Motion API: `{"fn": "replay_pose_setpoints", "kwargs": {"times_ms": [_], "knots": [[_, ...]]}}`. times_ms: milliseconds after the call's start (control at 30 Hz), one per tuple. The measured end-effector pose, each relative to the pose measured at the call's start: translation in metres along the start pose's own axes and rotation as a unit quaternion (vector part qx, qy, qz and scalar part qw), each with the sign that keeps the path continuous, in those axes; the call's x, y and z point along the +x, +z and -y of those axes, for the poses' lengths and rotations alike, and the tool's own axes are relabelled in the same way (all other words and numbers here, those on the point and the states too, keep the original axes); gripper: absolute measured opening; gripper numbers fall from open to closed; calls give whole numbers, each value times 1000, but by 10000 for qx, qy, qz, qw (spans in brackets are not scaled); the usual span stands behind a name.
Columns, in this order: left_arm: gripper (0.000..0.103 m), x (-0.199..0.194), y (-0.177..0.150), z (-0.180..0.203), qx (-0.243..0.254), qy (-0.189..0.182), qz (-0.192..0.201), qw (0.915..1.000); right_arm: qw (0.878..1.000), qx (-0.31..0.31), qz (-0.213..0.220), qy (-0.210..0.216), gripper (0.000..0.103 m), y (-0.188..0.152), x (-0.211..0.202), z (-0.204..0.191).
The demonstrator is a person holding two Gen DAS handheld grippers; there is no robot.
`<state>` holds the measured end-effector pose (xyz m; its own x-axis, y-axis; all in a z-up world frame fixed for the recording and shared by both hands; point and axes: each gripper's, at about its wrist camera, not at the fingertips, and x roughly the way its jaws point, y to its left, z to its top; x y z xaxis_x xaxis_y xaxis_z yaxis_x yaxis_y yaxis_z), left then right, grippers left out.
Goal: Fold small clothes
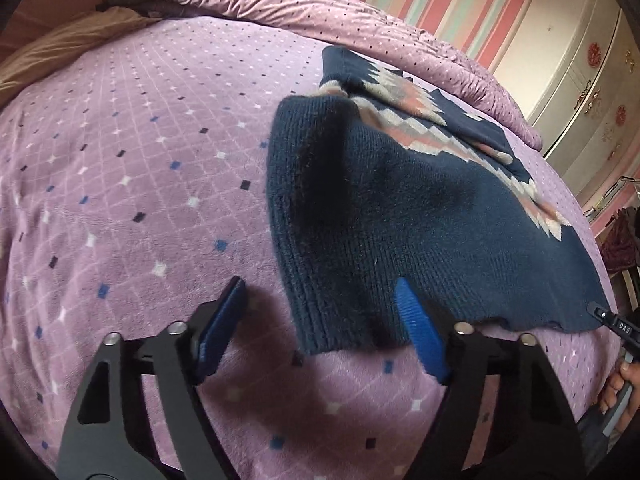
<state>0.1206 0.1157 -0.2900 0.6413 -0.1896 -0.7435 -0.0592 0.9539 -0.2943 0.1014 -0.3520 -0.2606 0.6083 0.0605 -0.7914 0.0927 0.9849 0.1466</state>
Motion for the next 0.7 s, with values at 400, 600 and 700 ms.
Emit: {"fn": "replay_pose_setpoints", "kwargs": {"times_ms": [400, 600, 700], "knots": [[7, -8, 19, 19, 53, -230, -148, 9996, 9994, -13, 291, 180, 7, 13, -15, -1], [7, -44, 53, 23, 1, -286, 125, 9995, 9976, 173, 571, 345, 6, 40, -40, 13], [6, -64, 70, 30, -32, -351, 202, 9992, 9961, 240, 717, 464, 6, 53, -58, 21]]}}
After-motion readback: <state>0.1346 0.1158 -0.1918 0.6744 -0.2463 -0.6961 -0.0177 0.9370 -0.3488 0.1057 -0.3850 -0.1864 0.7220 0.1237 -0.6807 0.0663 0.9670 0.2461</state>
